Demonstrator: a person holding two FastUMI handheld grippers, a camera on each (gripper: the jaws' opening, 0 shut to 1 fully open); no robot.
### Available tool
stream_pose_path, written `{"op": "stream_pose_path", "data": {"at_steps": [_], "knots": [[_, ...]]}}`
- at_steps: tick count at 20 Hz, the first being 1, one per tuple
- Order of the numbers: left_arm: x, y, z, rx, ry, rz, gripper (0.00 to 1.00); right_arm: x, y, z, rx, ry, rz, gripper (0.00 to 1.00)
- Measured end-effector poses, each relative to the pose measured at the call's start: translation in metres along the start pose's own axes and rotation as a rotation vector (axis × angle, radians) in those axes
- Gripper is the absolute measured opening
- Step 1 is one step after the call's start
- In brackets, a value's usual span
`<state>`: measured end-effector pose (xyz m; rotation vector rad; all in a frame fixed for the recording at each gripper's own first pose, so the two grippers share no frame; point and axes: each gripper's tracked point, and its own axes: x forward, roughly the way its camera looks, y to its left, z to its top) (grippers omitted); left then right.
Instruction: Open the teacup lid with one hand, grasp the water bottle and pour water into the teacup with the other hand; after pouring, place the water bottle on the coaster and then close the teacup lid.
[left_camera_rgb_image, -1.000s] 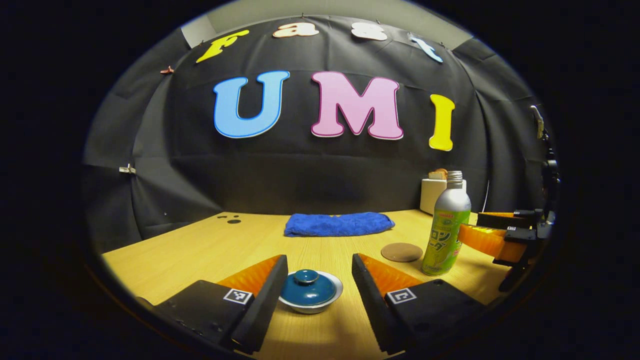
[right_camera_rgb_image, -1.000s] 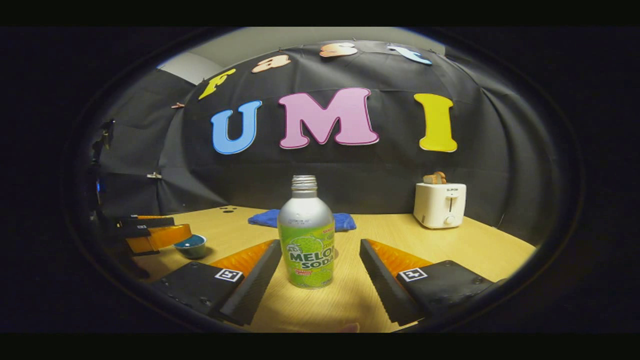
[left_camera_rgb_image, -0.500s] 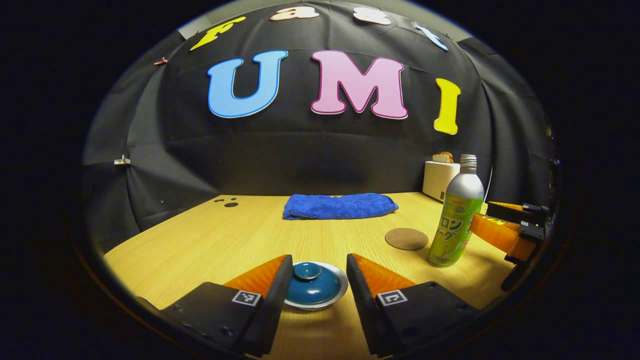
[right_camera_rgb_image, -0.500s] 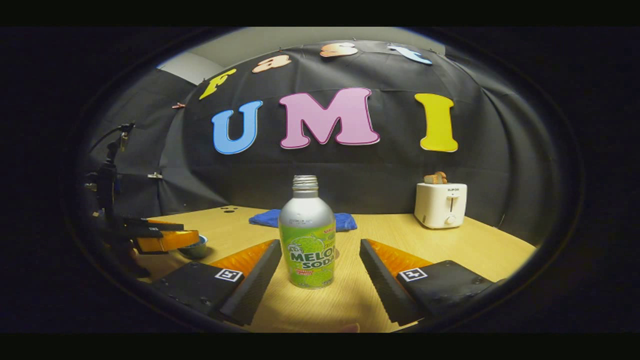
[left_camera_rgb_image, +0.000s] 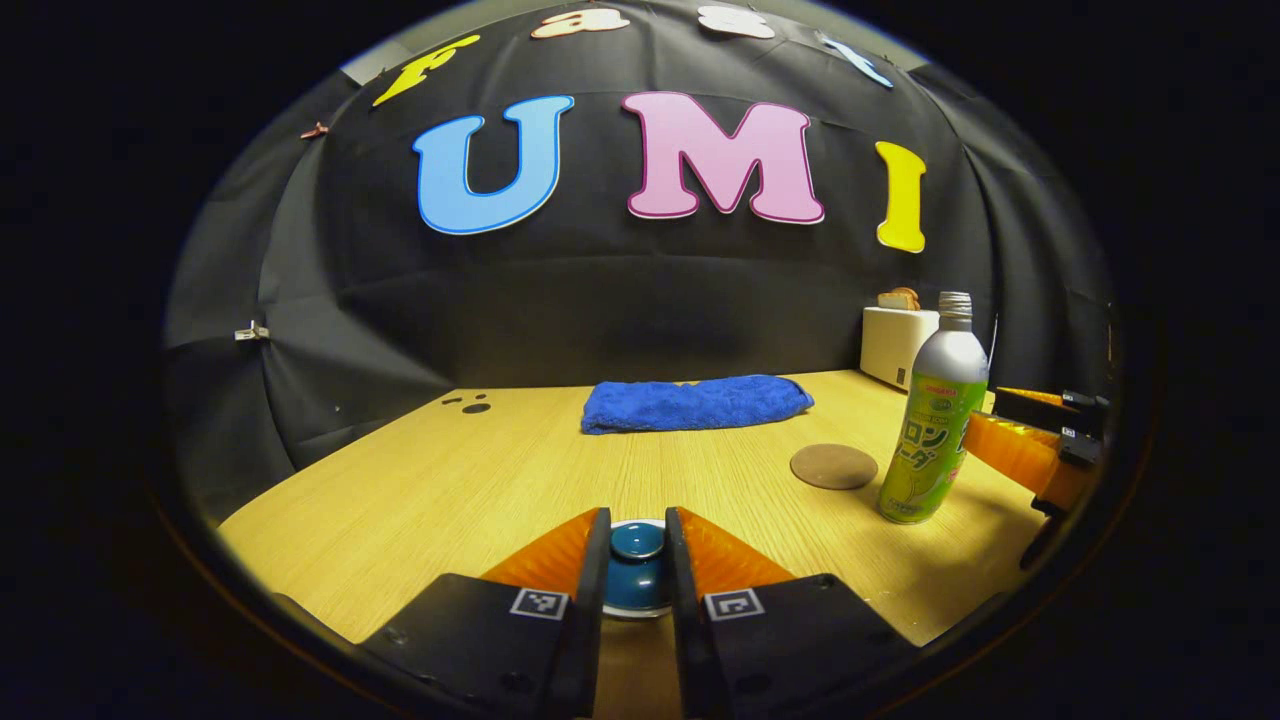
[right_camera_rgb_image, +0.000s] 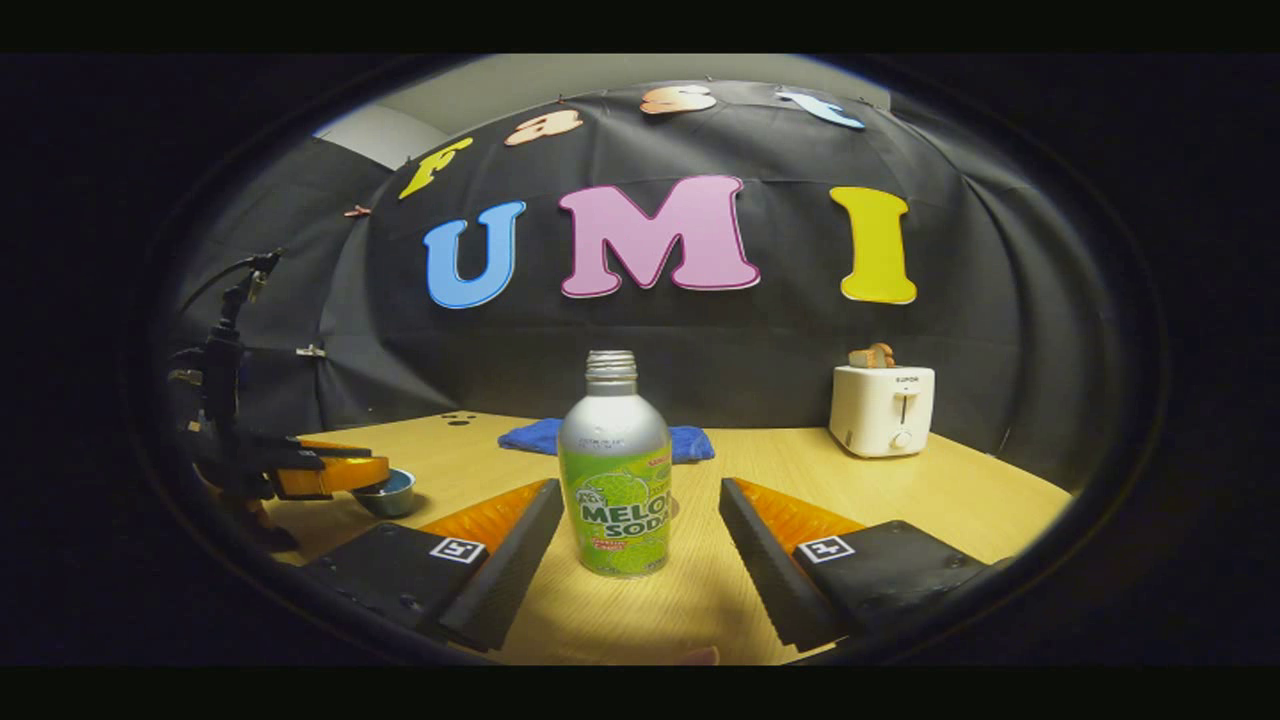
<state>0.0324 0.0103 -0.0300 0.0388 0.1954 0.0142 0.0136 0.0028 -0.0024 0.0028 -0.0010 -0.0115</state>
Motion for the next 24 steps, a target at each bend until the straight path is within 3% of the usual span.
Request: {"op": "stream_pose_path", "data": {"at_steps": [5, 11, 14, 20, 24], "knots": [[-0.011, 0.003, 0.014, -0.011, -0.103, 0.016, 0.31, 0.000, 0.000, 0.000, 0.001, 0.001, 0.000, 0.98], [-0.013, 0.012, 0.026, -0.095, -0.169, 0.018, 0.31, 0.018, 0.015, -0.002, 0.002, 0.006, 0.043, 0.98], [-0.011, 0.016, 0.047, -0.141, -0.233, 0.010, 0.31, 0.031, 0.013, -0.003, 0.001, 0.008, 0.018, 0.98], [-0.022, 0.036, 0.099, -0.127, -0.446, 0.038, 0.34, 0.048, 0.012, -0.006, 0.000, 0.014, -0.035, 0.98], [-0.029, 0.051, 0.105, -0.148, -0.510, 0.046, 0.31, 0.050, 0.018, -0.006, -0.017, 0.019, -0.017, 0.80]]}}
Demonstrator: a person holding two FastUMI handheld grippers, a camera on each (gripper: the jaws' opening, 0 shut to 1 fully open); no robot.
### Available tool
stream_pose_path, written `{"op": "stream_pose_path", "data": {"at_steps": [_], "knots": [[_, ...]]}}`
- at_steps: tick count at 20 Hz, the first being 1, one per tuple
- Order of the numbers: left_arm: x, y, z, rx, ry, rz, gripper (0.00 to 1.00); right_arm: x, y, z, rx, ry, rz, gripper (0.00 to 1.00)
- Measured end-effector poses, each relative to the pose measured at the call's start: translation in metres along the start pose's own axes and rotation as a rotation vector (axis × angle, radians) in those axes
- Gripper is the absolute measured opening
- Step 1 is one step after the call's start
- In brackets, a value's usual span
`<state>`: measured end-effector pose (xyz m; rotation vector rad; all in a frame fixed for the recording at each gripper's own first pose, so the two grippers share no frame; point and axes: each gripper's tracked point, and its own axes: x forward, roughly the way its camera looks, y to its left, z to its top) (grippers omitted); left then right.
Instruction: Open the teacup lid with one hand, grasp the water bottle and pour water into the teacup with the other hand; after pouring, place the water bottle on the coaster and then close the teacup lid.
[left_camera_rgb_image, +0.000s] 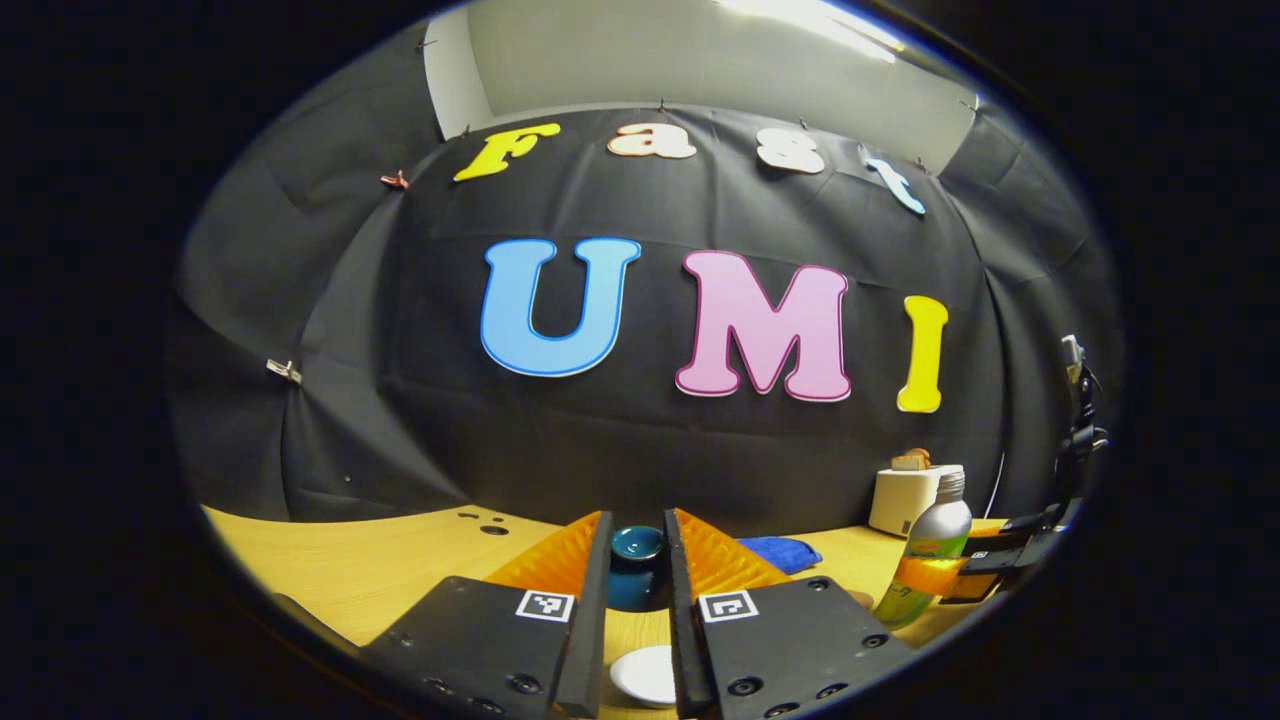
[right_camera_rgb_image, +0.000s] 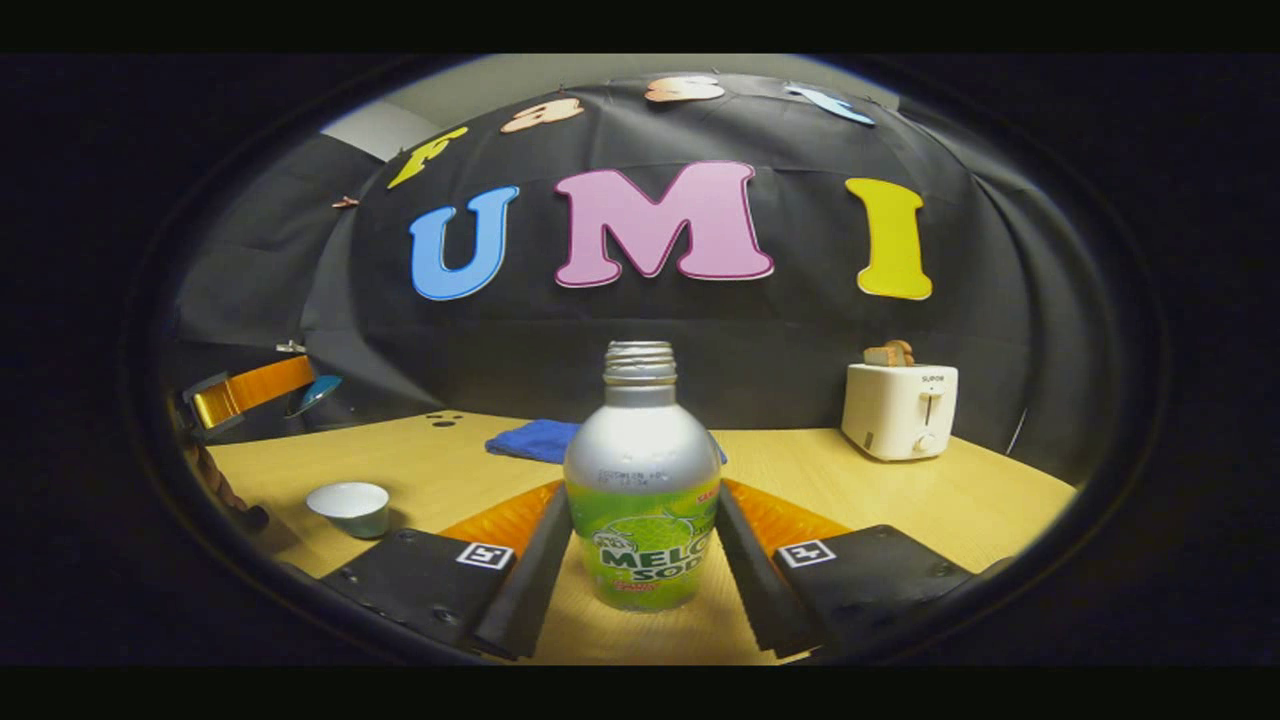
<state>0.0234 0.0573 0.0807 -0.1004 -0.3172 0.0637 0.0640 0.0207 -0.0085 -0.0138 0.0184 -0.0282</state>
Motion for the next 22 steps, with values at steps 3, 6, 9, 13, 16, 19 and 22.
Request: {"op": "stream_pose_path", "data": {"at_steps": [3, 6, 9, 13, 16, 19, 22], "knots": [[-0.007, 0.015, 0.000, -0.020, -0.004, 0.006, 0.31, 0.001, 0.000, 0.005, -0.157, 0.016, 0.004, 0.78], [-0.013, 0.037, 0.005, -0.053, -0.010, 0.026, 0.31, 0.001, 0.017, 0.026, -0.418, -0.008, 0.014, 0.78], [-0.016, 0.056, 0.008, -0.129, 0.001, 0.031, 0.31, -0.001, 0.026, 0.030, -0.657, -0.020, 0.008, 0.78], [-0.021, 0.092, 0.010, -0.143, 0.009, 0.077, 0.31, 0.008, 0.049, 0.026, -0.899, 0.006, 0.046, 0.77], [-0.024, 0.112, 0.008, -0.150, 0.026, 0.107, 0.31, 0.006, 0.068, 0.011, -1.075, 0.023, 0.078, 0.77], [-0.026, 0.120, 0.006, -0.181, 0.034, 0.109, 0.34, 0.005, 0.081, 0.006, -1.245, 0.026, 0.117, 0.77], [-0.026, 0.122, 0.000, -0.194, 0.048, 0.100, 0.34, 0.004, 0.095, -0.001, -1.386, 0.024, 0.161, 0.77]]}}
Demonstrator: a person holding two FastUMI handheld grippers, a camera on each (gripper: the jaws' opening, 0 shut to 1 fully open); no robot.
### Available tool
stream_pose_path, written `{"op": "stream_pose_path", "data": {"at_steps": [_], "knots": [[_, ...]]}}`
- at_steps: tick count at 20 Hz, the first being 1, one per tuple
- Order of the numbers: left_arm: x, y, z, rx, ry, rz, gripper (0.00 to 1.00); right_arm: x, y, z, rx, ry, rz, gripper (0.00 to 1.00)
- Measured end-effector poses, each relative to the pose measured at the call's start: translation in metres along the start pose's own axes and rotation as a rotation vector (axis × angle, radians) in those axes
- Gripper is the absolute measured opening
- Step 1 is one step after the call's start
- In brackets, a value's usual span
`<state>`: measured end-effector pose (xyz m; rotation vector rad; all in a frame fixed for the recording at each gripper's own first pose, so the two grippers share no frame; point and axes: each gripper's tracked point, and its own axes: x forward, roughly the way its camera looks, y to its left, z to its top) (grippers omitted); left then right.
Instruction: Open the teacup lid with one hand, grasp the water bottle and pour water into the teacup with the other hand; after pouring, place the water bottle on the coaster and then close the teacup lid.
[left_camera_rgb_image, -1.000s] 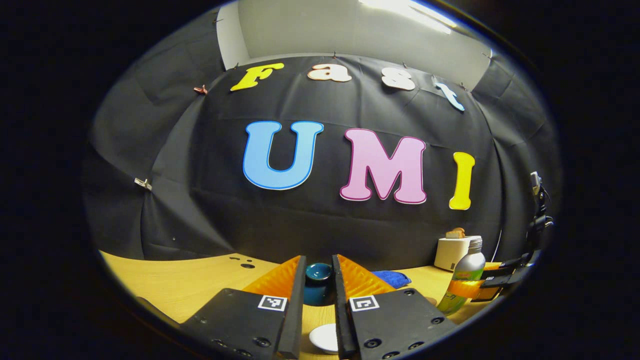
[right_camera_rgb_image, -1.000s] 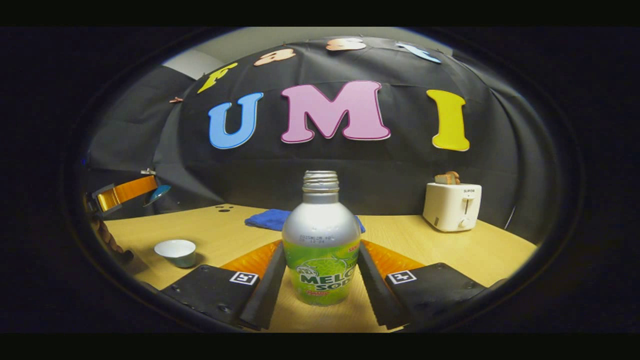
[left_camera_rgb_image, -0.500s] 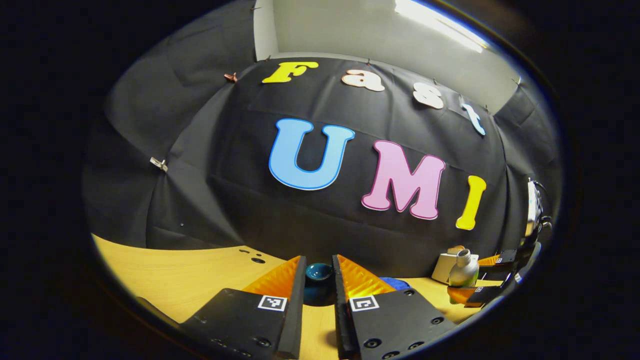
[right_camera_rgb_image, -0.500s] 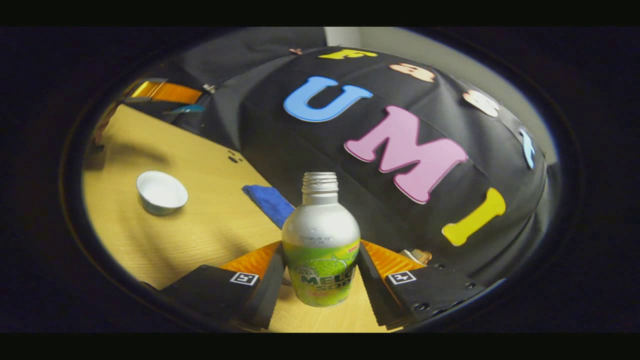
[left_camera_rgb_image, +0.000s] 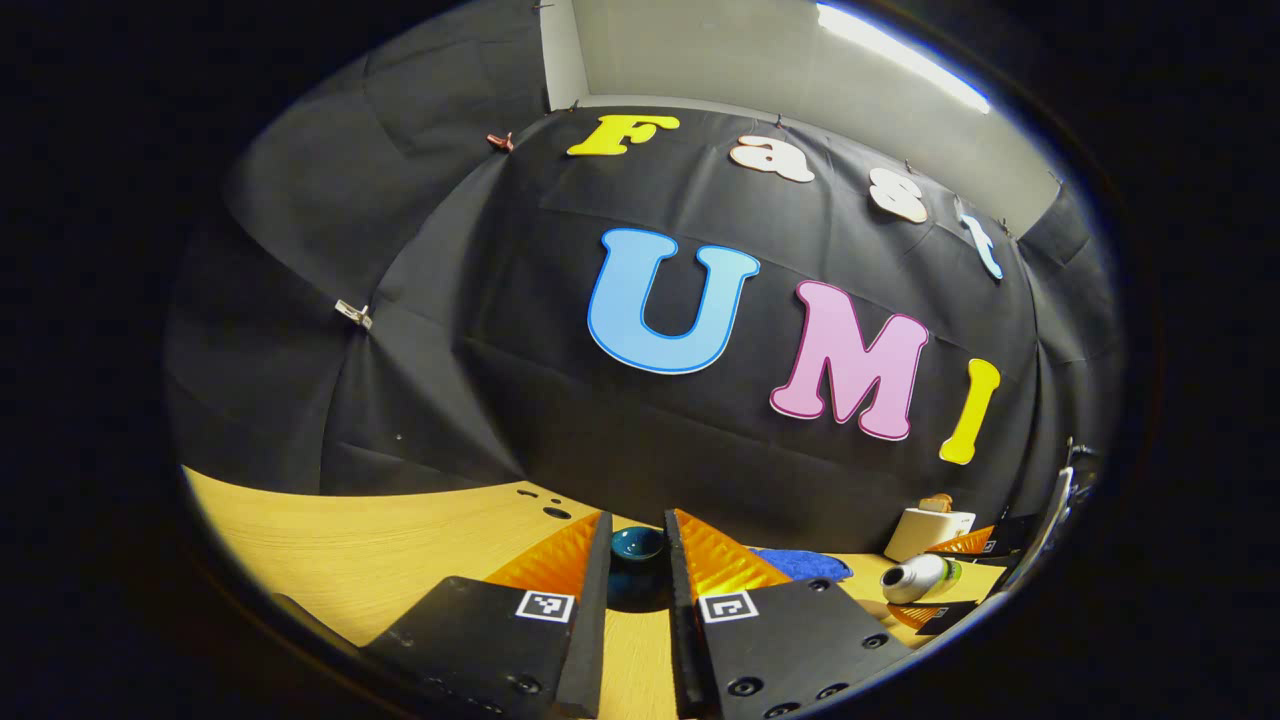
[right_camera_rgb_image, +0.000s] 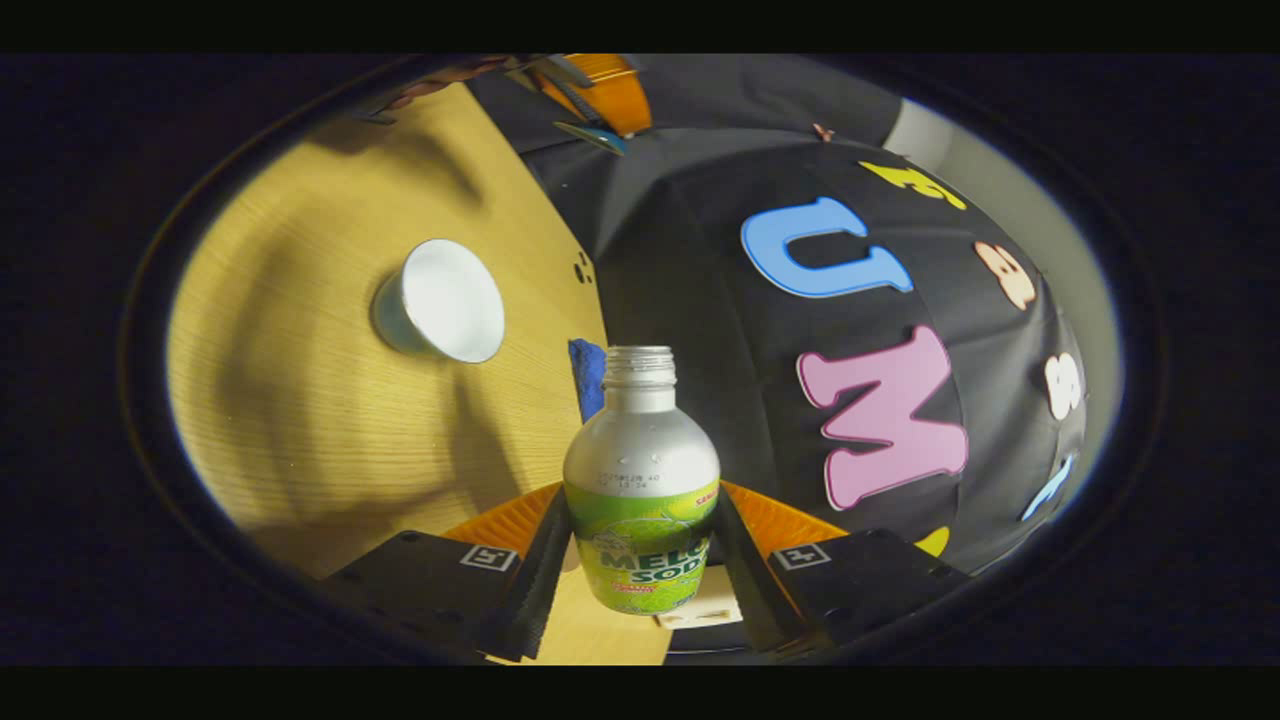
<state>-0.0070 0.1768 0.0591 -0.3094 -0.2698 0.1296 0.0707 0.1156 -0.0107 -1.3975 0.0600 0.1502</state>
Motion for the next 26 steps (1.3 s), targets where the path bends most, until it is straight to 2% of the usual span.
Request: {"op": "stream_pose_path", "data": {"at_steps": [5, 8, 12, 23, 24, 26], "knots": [[0.003, -0.003, -0.005, -0.016, 0.017, -0.016, 0.31, 0.006, 0.007, 0.011, -0.205, -0.025, 0.046, 0.77], [0.003, -0.003, -0.010, -0.014, 0.030, -0.021, 0.34, 0.009, 0.011, 0.018, -0.280, -0.043, 0.058, 0.77], [0.004, 0.001, -0.012, -0.019, 0.038, -0.013, 0.31, 0.007, 0.012, 0.022, -0.383, -0.063, 0.057, 0.77], [0.004, 0.006, -0.014, -0.012, 0.050, -0.003, 0.31, 0.008, 0.009, 0.028, -0.502, -0.080, 0.040, 0.77], [0.005, 0.006, -0.014, -0.009, 0.050, -0.002, 0.31, 0.009, 0.007, 0.029, -0.521, -0.082, 0.034, 0.73], [0.005, 0.006, -0.014, -0.013, 0.049, -0.001, 0.31, 0.009, 0.003, 0.031, -0.564, -0.092, 0.017, 0.77]]}}
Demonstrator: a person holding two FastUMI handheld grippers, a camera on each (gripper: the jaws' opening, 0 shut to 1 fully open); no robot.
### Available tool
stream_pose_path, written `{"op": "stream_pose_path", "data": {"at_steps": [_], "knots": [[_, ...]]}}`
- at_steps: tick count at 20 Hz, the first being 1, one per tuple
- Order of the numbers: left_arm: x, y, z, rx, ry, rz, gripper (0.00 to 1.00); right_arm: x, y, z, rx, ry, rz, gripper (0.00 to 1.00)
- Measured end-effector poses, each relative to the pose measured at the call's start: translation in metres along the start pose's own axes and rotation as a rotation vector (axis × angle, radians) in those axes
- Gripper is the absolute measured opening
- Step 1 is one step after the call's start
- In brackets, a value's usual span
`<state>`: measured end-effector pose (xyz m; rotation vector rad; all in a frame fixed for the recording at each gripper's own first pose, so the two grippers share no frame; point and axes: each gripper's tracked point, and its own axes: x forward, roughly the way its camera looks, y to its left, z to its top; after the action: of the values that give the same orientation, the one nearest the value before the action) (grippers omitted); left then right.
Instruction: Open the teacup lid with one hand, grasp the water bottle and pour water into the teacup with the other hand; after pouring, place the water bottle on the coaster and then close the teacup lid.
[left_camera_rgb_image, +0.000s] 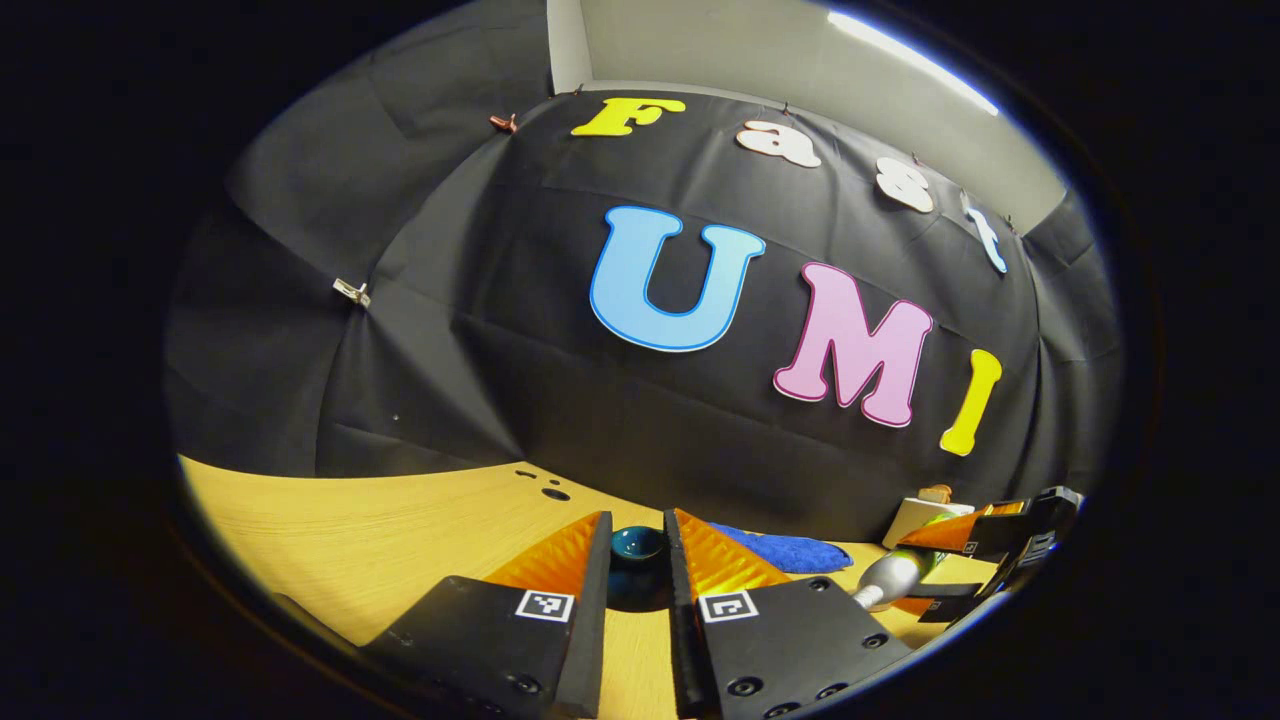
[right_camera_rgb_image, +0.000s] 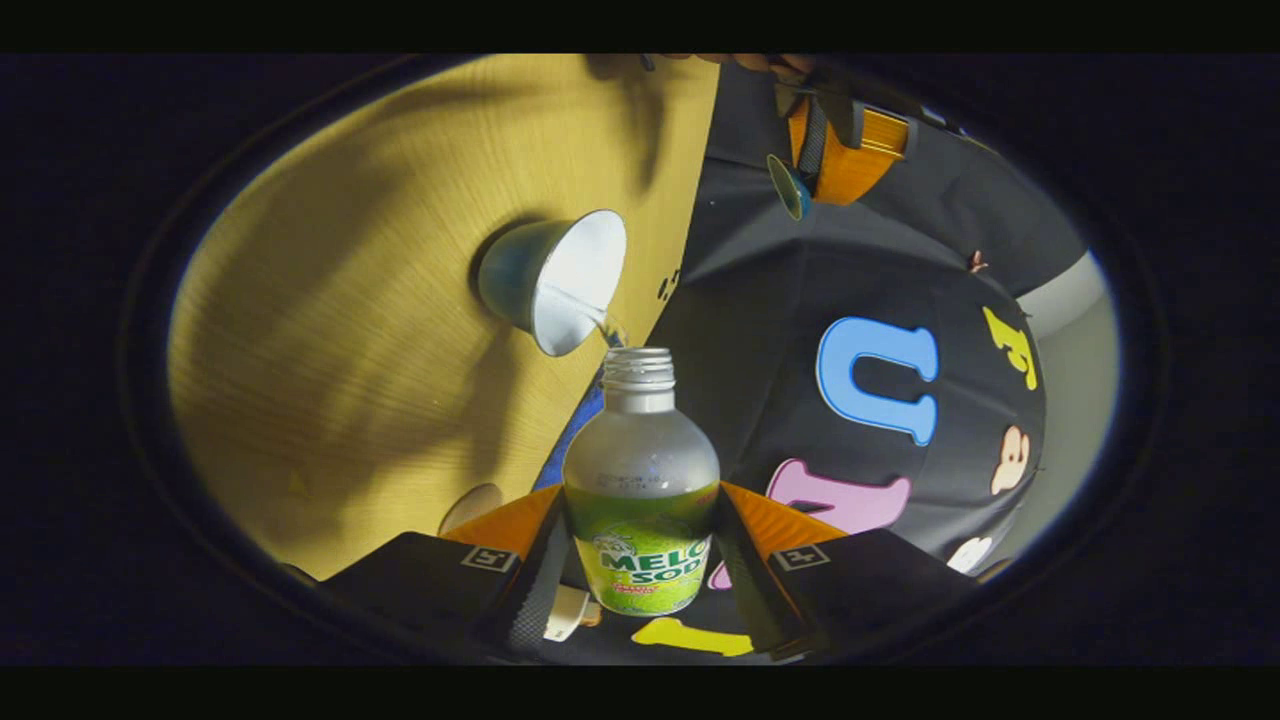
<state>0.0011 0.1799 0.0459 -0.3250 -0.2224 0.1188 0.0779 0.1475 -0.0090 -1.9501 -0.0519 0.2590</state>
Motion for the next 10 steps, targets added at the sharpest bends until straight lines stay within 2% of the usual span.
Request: {"op": "stream_pose_path", "data": {"at_steps": [4, 5, 6, 7, 8, 10], "knots": [[0.000, 0.001, -0.003, -0.004, 0.006, 0.002, 0.31, -0.002, -0.006, -0.002, -0.051, -0.008, -0.027, 0.77], [0.000, 0.003, -0.002, -0.004, 0.006, 0.005, 0.29, -0.001, -0.008, -0.001, -0.063, -0.008, -0.035, 0.77], [0.001, 0.003, -0.002, -0.005, 0.006, 0.005, 0.31, -0.002, -0.010, -0.001, -0.080, -0.011, -0.046, 0.77], [0.000, 0.004, -0.002, -0.006, 0.004, 0.006, 0.31, -0.002, -0.012, 0.001, -0.102, -0.016, -0.061, 0.73], [0.000, 0.004, -0.001, -0.007, 0.003, 0.006, 0.31, -0.003, -0.014, 0.001, -0.134, -0.020, -0.078, 0.77], [0.000, 0.004, -0.001, -0.009, 0.004, 0.006, 0.31, -0.002, -0.022, 0.003, -0.211, -0.038, -0.124, 0.77]]}}
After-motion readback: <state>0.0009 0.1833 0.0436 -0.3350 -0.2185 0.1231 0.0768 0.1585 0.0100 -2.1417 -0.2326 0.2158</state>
